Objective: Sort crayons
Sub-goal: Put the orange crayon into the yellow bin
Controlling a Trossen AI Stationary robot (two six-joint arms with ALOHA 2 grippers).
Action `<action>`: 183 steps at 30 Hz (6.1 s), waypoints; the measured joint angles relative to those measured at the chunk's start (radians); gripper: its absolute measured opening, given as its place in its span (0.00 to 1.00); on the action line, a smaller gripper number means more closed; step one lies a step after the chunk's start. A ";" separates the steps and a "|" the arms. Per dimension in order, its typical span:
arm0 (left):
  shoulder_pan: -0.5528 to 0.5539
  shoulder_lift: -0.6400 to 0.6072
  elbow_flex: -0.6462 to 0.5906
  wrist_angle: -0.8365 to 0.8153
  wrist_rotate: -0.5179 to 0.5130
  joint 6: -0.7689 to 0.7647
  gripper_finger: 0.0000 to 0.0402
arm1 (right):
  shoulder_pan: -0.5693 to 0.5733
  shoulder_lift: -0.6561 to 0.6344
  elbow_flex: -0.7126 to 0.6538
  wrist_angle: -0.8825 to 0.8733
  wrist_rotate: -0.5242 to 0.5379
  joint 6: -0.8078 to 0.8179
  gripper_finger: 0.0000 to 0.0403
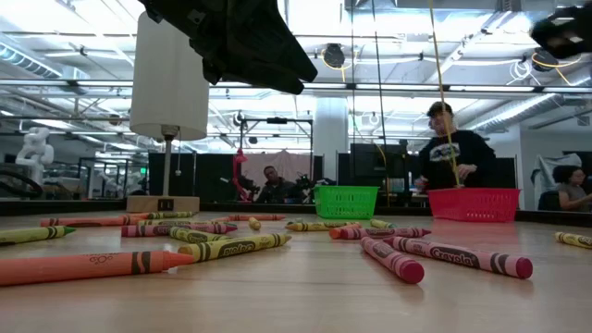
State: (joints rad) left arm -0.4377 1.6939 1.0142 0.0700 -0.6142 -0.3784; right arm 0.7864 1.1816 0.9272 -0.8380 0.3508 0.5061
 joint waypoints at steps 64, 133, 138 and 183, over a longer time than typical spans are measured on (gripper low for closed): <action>-0.248 -0.002 0.065 -0.805 -0.017 -0.738 0.47 | -0.217 0.126 -0.127 0.580 0.427 -0.335 0.29; 0.029 0.035 -0.089 -0.898 0.451 -0.662 0.33 | -0.216 0.126 -0.127 0.584 0.405 -0.309 0.29; 0.022 0.035 -0.089 -0.888 0.460 -0.722 0.16 | -0.217 0.126 -0.127 0.583 0.405 -0.309 0.29; -0.271 -0.354 -0.091 -0.976 0.539 -0.535 0.03 | -0.217 0.126 -0.127 0.584 0.405 -0.309 0.29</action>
State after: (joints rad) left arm -0.7083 1.3400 0.9228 -0.9058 -0.0750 -0.9137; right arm 0.5697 1.3075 0.8005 -0.2543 0.7563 0.1974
